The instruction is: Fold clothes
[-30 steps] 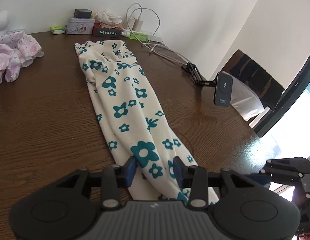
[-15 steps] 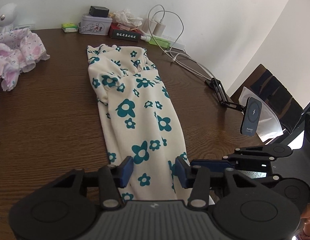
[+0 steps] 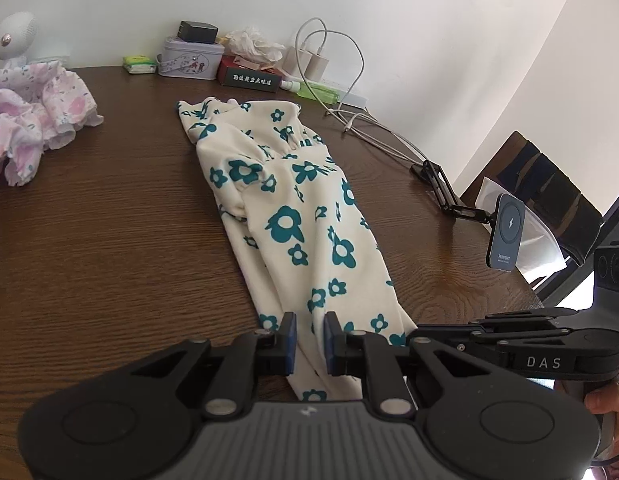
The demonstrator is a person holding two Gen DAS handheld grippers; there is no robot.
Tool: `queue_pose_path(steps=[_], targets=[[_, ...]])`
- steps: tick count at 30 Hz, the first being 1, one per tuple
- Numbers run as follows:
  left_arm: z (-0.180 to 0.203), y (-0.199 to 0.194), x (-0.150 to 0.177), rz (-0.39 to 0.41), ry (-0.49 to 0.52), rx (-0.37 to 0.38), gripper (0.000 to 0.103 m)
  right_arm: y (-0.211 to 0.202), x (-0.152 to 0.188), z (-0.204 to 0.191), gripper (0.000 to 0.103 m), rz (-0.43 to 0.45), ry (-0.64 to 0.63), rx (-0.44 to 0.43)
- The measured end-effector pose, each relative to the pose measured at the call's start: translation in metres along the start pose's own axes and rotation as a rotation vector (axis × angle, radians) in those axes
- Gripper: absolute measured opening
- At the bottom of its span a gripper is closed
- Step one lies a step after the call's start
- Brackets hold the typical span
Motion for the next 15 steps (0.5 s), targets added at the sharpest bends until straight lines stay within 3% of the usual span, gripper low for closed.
queue_pose_path(steps=[1, 3, 4, 5, 6, 11, 15], targets=[[0.001, 0.000, 0.000, -0.004, 0.000, 0.003, 0.013, 0.000, 0.000, 0.001, 0.004, 0.003, 0.009, -0.007], [0.000, -0.003, -0.006, 0.008, -0.032, 0.015, 0.027, -0.002, -0.005, -0.001, 0.007, 0.014, 0.005, -0.016], [-0.001, -0.005, -0.011, 0.021, -0.050, 0.022, 0.044, -0.003, -0.011, -0.001, 0.010, 0.030, -0.007, -0.006], [-0.002, -0.007, -0.016, 0.034, -0.068, 0.028, 0.054, -0.005, -0.017, -0.002, 0.014, 0.045, -0.019, 0.003], [-0.004, -0.009, -0.022, 0.046, -0.085, 0.033, 0.067, -0.004, -0.022, -0.002, 0.024, 0.053, -0.030, 0.016], [-0.017, 0.014, -0.055, 0.054, -0.146, -0.056, 0.066, 0.016, -0.039, 0.007, 0.028, 0.032, -0.046, 0.060], [-0.030, 0.046, -0.068, 0.008, -0.196, -0.102, 0.061, 0.029, -0.036, 0.006, 0.026, 0.010, -0.049, 0.047]])
Point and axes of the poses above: each gripper's, at about its wrist camera, not at the fingertips, and y roughly the way its jaws point, z to its right, x to its underside, the point moved 9 cm from there along y, roughly the way its jaws point, and after that the axes turned 7 degrees about -x, right-handed, at the moved point
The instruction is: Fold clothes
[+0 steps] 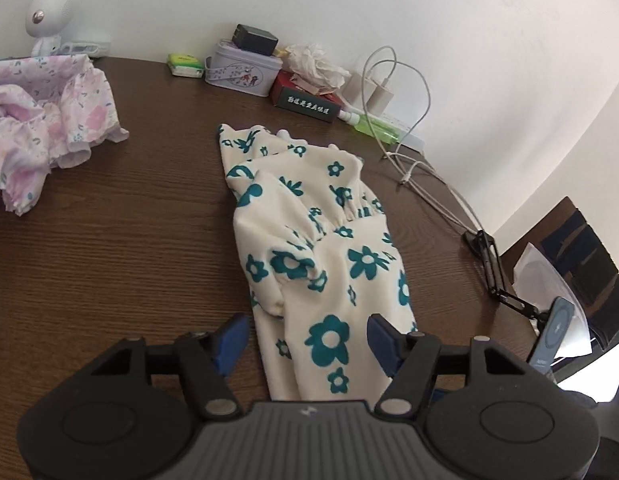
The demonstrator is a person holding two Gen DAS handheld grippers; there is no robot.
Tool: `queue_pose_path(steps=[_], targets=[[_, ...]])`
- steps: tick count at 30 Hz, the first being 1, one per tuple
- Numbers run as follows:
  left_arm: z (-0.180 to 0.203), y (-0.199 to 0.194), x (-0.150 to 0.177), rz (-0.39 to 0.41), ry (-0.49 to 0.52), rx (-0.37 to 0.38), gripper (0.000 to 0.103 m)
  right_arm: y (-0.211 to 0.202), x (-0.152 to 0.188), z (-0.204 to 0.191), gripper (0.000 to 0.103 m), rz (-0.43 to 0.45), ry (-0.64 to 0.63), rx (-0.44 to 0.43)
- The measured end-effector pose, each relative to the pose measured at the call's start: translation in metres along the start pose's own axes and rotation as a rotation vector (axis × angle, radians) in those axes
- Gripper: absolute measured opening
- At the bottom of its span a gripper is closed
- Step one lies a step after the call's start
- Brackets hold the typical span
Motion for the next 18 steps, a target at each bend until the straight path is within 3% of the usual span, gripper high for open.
queue_pose_path(steps=[3, 6, 7, 12, 15, 17, 18], targets=[[0.001, 0.011, -0.009, 0.016, 0.010, 0.006, 0.051, 0.005, 0.005, -0.003, 0.025, -0.004, -0.023, -0.005], [0.005, 0.020, -0.014, 0.014, 0.054, 0.002, 0.017, 0.004, 0.008, -0.007, 0.015, 0.002, -0.060, 0.003], [0.007, 0.020, -0.016, 0.021, 0.067, 0.007, 0.015, 0.003, 0.010, -0.008, 0.014, 0.005, -0.072, 0.006], [0.003, 0.006, -0.032, 0.077, 0.028, 0.108, 0.013, 0.000, 0.016, -0.006, 0.010, 0.019, -0.095, 0.020], [-0.011, 0.018, -0.028, 0.034, -0.013, 0.105, 0.016, 0.000, 0.016, -0.004, 0.010, 0.026, -0.077, 0.010], [-0.017, 0.023, -0.026, 0.013, -0.040, 0.108, 0.022, -0.001, 0.017, -0.004, 0.011, 0.027, -0.075, 0.006], [-0.019, 0.023, -0.025, 0.011, -0.054, 0.112, 0.031, -0.002, 0.017, -0.003, 0.012, 0.029, -0.065, -0.001]])
Point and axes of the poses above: each gripper's, at about its wrist camera, not at the fingertips, and y roughly the way its jaws point, z to its right, x to its underside, the point moved 9 cm from there along y, roughly the way its jaws point, and after that the axes turned 7 degrees about -x, right-handed, at the moved point
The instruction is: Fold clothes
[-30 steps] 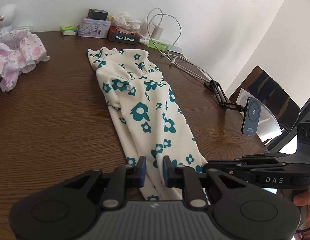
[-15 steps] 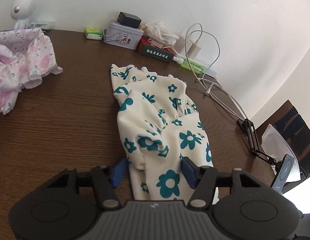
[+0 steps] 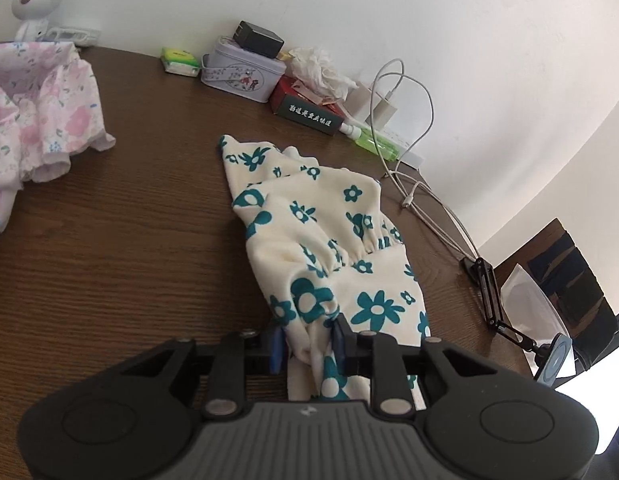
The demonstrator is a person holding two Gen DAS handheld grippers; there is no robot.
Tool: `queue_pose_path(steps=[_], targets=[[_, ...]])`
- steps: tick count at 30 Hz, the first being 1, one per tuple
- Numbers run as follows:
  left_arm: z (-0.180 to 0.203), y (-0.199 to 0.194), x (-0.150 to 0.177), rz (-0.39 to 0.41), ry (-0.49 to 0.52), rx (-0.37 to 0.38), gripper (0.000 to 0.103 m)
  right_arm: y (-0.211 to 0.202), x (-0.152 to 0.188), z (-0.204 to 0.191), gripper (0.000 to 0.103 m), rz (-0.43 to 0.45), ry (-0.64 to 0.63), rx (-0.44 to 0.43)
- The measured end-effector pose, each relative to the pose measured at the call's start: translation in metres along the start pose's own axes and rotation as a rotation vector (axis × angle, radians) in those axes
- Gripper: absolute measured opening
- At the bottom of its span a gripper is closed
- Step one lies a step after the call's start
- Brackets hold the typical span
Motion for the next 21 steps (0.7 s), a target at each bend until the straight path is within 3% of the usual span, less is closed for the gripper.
queue_pose_path(steps=[1, 3, 7, 9, 11, 13, 17, 21], targets=[[-0.002, -0.001, 0.000, -0.001, -0.014, 0.004, 0.052, -0.002, -0.001, 0.001, 0.014, 0.004, 0.015, -0.009], [-0.005, -0.010, -0.005, 0.037, -0.043, 0.003, 0.071, -0.007, -0.002, 0.004, 0.019, 0.014, 0.042, -0.025], [0.008, -0.024, -0.017, 0.081, 0.010, 0.004, 0.070, -0.012, -0.008, 0.008, 0.020, 0.031, 0.045, -0.014], [0.020, -0.022, -0.017, 0.076, 0.048, -0.008, 0.068, -0.010, -0.009, 0.006, 0.020, 0.023, 0.038, -0.008], [0.027, -0.015, -0.014, 0.061, 0.091, -0.053, 0.054, -0.007, -0.008, 0.003, 0.020, 0.015, 0.024, -0.002], [0.035, -0.008, -0.011, 0.047, 0.134, -0.096, 0.028, -0.006, -0.005, -0.001, 0.020, 0.005, 0.008, 0.009], [0.041, 0.004, -0.003, 0.045, 0.195, -0.125, 0.012, -0.005, -0.001, -0.005, 0.020, -0.002, -0.013, 0.016], [0.026, 0.000, -0.013, 0.073, 0.144, -0.098, 0.008, -0.004, 0.004, -0.004, 0.013, -0.007, 0.003, -0.001]])
Point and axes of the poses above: each gripper's, at about its wrist camera, not at the fingertips, and y roughly the way its jaws point, z to its right, x to its underside, the point moved 9 cm from there along y, roughly the way its jaws point, and after that the axes turned 7 degrees about -x, right-handed, at the moved point
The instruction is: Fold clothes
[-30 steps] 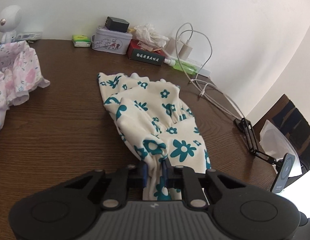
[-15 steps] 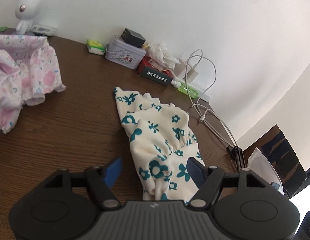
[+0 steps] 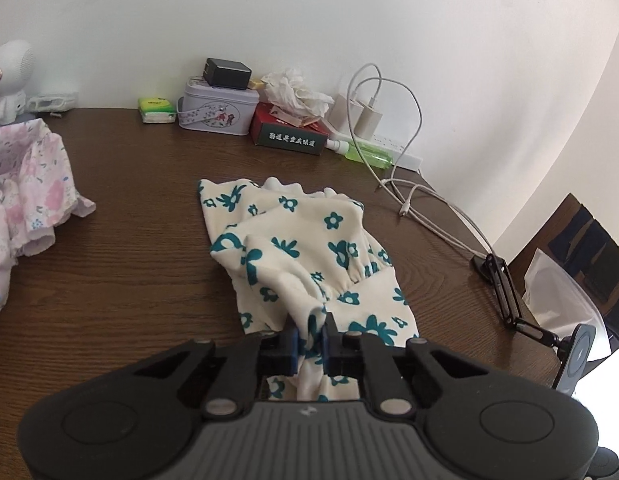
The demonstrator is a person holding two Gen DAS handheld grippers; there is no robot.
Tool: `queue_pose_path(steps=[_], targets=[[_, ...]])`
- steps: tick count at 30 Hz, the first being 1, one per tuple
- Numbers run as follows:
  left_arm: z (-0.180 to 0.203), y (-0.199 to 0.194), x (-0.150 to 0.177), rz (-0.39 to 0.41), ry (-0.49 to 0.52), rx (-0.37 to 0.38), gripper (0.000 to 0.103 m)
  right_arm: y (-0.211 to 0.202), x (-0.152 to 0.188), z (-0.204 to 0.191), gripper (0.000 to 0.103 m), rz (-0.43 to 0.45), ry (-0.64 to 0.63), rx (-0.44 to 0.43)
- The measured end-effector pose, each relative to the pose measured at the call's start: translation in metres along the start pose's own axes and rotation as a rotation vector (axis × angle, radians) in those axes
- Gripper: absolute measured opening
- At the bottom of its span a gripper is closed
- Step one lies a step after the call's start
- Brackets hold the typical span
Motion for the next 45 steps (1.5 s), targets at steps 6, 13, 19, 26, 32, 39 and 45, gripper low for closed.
queue_pose_path(steps=[6, 13, 19, 26, 32, 39, 45], targets=[[-0.021, 0.009, 0.000, -0.007, -0.018, -0.009, 0.006, -0.001, 0.002, 0.005, 0.009, 0.024, 0.045, -0.006], [-0.023, 0.006, 0.004, -0.016, -0.075, 0.056, 0.036, -0.017, 0.001, 0.001, 0.017, 0.077, 0.050, -0.028], [-0.017, -0.051, 0.007, 0.074, 0.044, -0.042, 0.067, -0.058, 0.010, -0.055, 0.032, 0.089, -0.180, -0.082], [0.068, -0.097, 0.088, 0.002, 0.350, 0.153, 0.007, -0.045, 0.070, -0.116, 0.013, -0.096, -0.454, -0.039], [0.080, -0.082, 0.133, -0.076, 0.401, 0.131, 0.009, -0.052, 0.116, -0.139, 0.013, -0.170, -0.610, 0.058], [0.078, -0.080, 0.137, -0.021, 0.400, 0.066, 0.007, -0.082, 0.134, -0.154, 0.013, -0.181, -0.554, 0.010], [0.078, -0.080, 0.136, 0.001, 0.392, 0.057, 0.007, -0.096, 0.154, -0.162, 0.015, -0.196, -0.511, -0.045]])
Point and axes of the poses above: each gripper's, at about its wrist camera, not at the fingertips, and y roughly the way its jaws point, z to its right, x to its underside, the point moved 9 cm from there along y, roughly the way its jaws point, and after that the axes turned 7 degrees about -x, right-handed, at the moved point
